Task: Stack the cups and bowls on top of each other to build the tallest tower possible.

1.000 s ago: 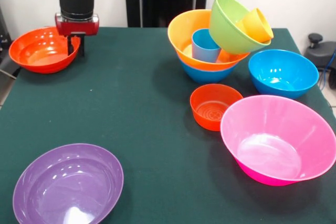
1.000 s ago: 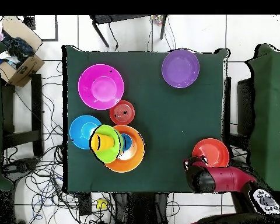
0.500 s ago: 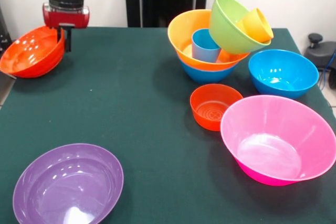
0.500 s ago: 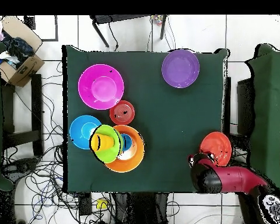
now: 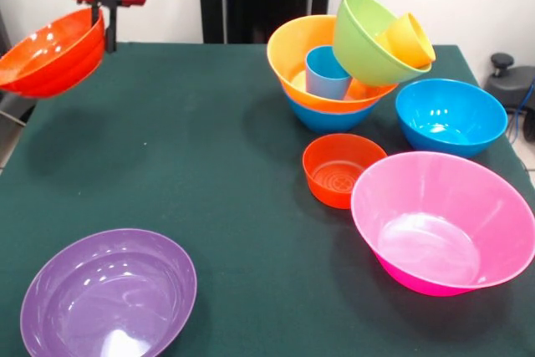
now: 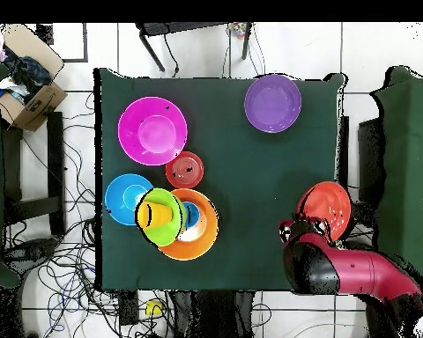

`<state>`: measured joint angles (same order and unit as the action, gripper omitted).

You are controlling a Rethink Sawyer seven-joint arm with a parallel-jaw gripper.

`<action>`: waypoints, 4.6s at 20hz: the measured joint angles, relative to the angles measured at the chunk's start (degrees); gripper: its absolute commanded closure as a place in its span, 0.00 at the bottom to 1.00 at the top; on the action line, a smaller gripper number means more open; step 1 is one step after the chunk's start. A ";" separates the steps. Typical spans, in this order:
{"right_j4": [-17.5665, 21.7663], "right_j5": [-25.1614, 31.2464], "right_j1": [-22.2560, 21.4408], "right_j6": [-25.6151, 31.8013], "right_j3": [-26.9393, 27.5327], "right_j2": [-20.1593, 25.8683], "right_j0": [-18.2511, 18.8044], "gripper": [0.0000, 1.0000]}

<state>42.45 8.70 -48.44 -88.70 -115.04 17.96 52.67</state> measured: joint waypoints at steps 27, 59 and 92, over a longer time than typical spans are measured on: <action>-8.97 -3.76 -16.56 -1.31 -5.11 -0.01 -20.35 1.00; -4.99 -8.48 -15.23 -1.32 -5.03 8.72 -15.75 1.00; -19.01 8.35 -11.60 -1.31 -9.09 22.21 -8.41 1.00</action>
<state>23.44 17.05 -60.04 -90.00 -124.14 40.18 44.26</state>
